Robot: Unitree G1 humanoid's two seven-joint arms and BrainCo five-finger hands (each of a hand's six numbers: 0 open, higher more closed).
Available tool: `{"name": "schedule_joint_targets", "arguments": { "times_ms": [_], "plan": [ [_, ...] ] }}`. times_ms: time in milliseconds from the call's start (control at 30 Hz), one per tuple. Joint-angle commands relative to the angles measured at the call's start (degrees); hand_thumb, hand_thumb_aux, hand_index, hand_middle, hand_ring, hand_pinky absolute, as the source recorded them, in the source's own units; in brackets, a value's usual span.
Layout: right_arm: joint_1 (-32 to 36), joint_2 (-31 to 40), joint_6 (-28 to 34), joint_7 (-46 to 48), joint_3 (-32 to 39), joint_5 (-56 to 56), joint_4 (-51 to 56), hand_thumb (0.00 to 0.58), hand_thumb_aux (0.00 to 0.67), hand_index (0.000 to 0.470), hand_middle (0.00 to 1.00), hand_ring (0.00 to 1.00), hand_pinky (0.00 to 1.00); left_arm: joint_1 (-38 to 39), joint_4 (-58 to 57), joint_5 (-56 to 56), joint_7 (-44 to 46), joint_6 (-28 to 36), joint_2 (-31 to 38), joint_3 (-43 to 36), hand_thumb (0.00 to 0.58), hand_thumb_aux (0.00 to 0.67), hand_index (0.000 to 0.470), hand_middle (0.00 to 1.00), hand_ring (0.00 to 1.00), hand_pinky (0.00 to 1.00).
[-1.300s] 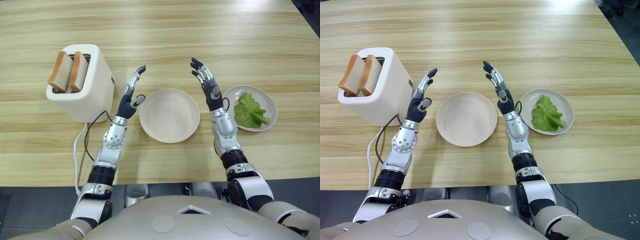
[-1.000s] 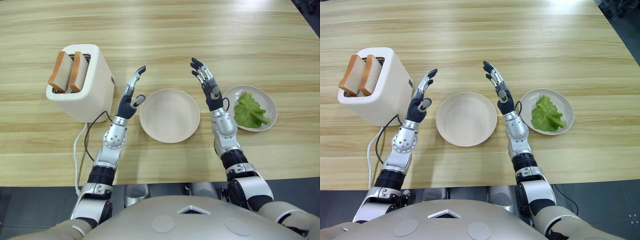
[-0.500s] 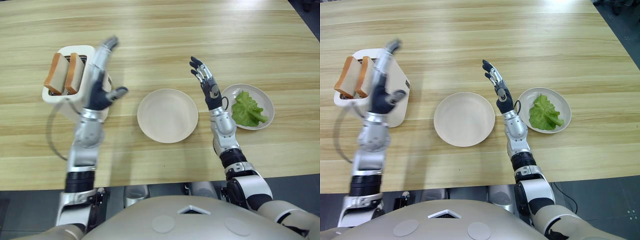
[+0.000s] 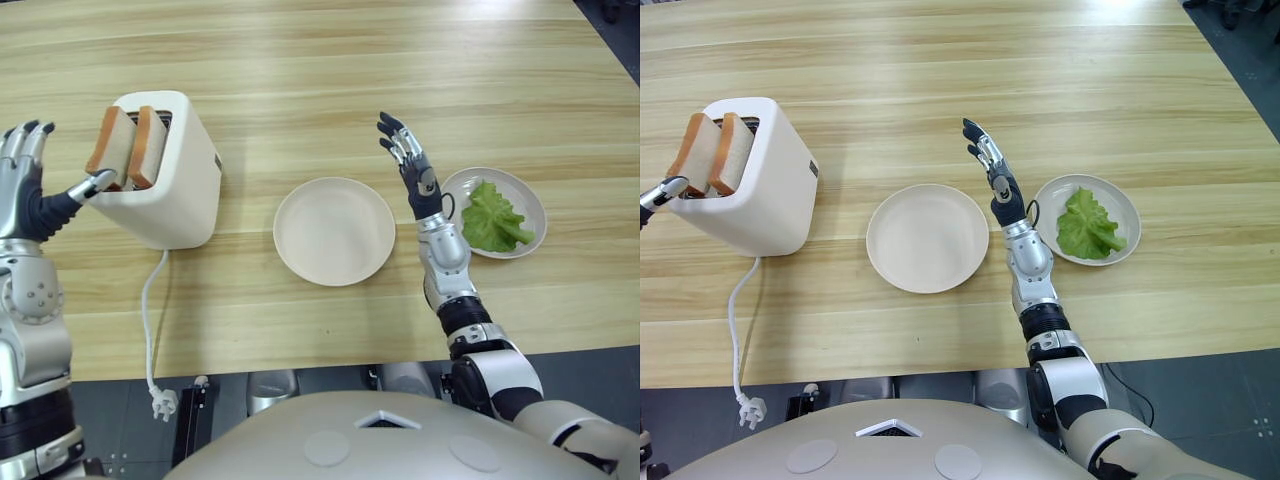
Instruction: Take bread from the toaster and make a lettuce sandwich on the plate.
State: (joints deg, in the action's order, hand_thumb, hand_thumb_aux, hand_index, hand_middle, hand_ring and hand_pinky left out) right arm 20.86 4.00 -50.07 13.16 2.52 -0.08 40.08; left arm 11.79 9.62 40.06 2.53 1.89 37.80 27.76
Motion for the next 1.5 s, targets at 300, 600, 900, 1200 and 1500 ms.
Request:
{"name": "schedule_joint_targets", "arguments": {
  "times_ms": [300,600,900,1200,1500],
  "plan": [
    [0.01,-0.29,0.24,0.1,0.0,-0.11,0.82,0.0,0.0,0.0,0.0,0.0,0.0,-6.13,-12.0,3.44,-1.9,2.28,6.76,-8.8,0.0,0.0,0.0,0.0,0.0,0.0],
    [-0.35,-0.3,0.23,0.1,-0.03,-0.08,0.39,0.0,0.0,0.0,0.0,0.0,0.0,-7.25,-12.59,2.62,-2.42,3.39,7.93,-11.58,0.0,0.0,0.0,0.0,0.0,0.0],
    [-0.75,-0.01,0.24,0.06,-0.19,0.01,-0.05,0.0,0.0,0.0,0.0,0.0,0.0,-6.91,-11.16,2.59,-2.3,5.63,7.94,-12.53,0.58,0.67,0.46,0.0,0.0,0.0],
    [-0.47,-0.12,0.28,0.06,-0.02,-0.09,0.37,0.0,0.0,0.0,0.0,0.0,0.0,-7.81,-9.85,2.79,-3.22,5.41,7.91,-14.47,0.58,0.67,0.46,0.0,0.0,0.0],
    [-0.14,-0.26,0.37,0.15,0.19,-0.41,1.16,0.0,0.0,0.0,0.0,0.0,0.0,-9.95,-4.75,3.64,-5.2,4.89,8.07,-14.89,0.58,0.67,0.46,0.0,0.0,0.0]
  ]
}}
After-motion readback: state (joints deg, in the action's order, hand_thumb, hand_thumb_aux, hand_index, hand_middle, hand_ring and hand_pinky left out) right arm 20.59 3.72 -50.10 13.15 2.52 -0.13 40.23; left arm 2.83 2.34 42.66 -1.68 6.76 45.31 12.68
